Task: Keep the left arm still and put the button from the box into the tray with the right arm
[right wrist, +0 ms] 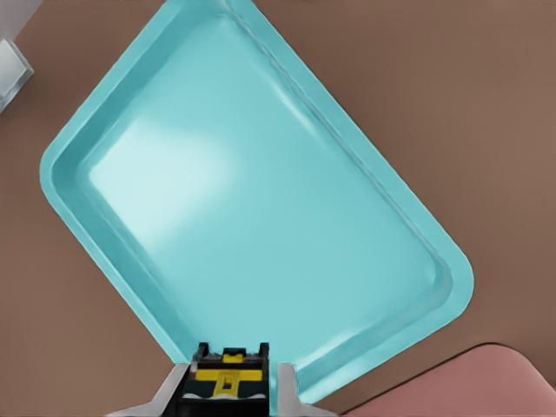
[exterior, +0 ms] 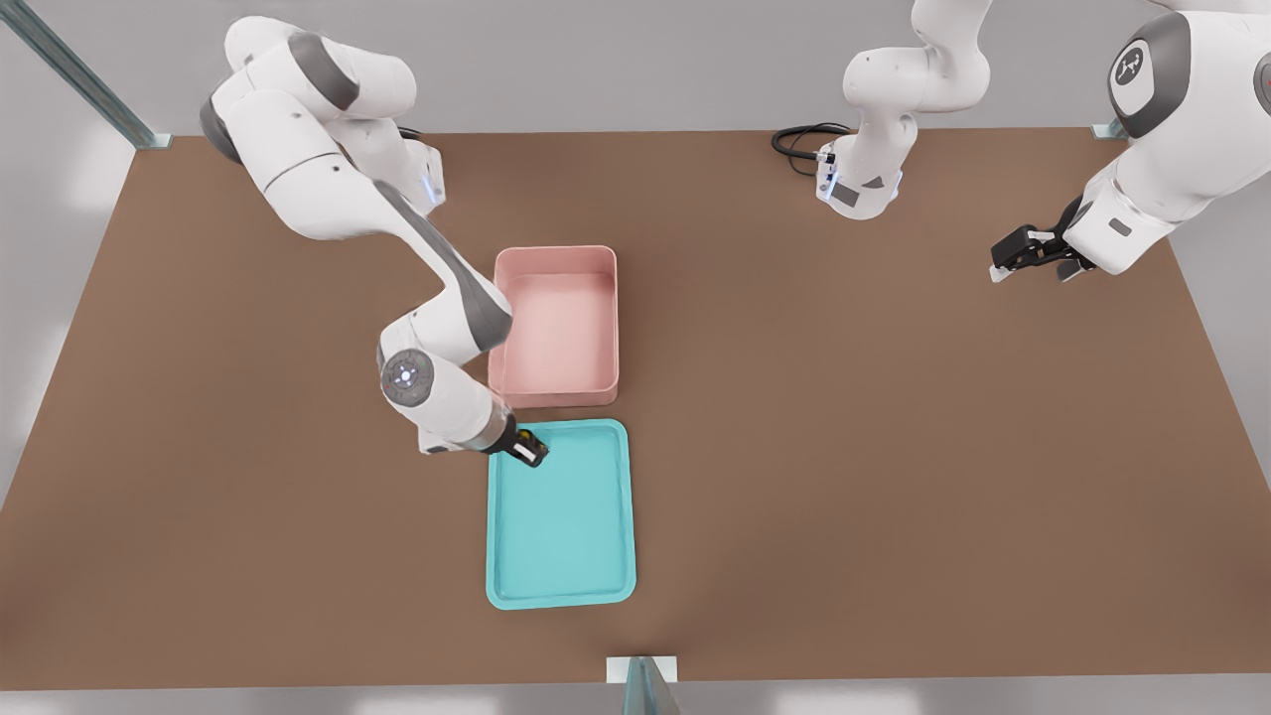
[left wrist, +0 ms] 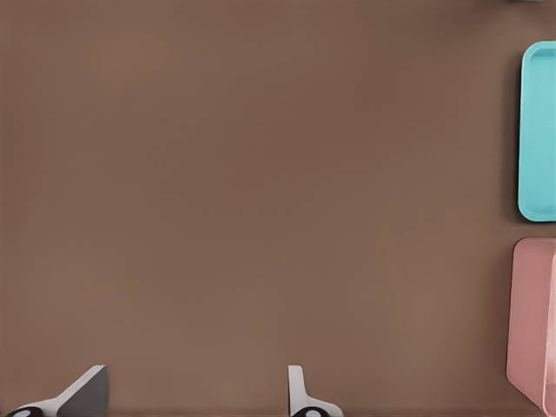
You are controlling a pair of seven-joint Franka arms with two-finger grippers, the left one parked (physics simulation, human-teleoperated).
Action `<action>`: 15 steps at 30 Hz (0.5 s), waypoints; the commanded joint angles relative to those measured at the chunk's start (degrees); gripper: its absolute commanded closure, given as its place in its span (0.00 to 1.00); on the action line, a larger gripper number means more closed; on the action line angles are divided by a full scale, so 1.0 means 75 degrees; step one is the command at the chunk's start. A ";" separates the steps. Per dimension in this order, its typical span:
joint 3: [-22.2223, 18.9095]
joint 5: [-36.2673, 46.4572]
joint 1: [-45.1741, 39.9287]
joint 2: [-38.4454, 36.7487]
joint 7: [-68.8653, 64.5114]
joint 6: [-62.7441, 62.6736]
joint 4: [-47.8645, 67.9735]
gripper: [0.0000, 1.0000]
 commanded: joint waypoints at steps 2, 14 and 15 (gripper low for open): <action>-0.0938 -0.0822 0.0952 0.1331 -0.3313 -0.0787 0.1326 0.52; -0.0599 -0.0412 0.0789 -0.0835 -0.3535 -0.3362 0.1431 0.00; -0.0189 -0.0424 0.0228 -0.1385 -0.4037 -0.4229 0.1431 0.00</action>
